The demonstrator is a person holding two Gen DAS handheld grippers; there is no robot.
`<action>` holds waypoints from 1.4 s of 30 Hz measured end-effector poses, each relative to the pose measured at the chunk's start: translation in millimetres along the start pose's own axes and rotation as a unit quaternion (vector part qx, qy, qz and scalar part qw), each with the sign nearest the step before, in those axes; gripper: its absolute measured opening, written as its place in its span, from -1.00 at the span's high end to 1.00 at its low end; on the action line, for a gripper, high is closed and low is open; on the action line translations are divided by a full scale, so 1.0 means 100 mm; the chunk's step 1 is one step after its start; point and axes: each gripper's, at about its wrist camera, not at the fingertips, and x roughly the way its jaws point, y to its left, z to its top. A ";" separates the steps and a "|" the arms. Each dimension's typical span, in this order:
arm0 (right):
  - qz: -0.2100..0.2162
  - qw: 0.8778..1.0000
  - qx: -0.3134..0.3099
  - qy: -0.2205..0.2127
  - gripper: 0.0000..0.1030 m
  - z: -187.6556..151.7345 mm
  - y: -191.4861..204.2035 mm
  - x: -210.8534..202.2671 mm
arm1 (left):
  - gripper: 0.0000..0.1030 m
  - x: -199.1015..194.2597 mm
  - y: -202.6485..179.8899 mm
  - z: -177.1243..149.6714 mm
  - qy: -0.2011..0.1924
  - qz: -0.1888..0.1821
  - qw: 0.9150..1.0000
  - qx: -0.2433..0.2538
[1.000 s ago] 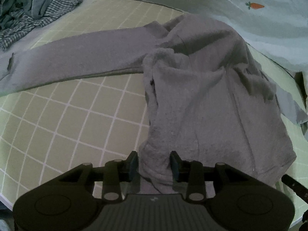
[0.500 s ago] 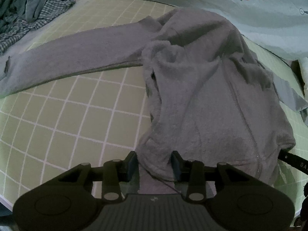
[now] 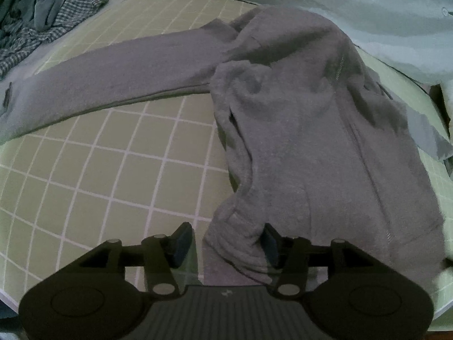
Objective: Fold clothes
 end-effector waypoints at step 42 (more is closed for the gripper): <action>0.029 0.996 -0.054 -0.068 -1.00 0.62 0.01 0.57 | -0.05 -0.18 0.53 0.30 -0.076 -0.013 0.994 -0.078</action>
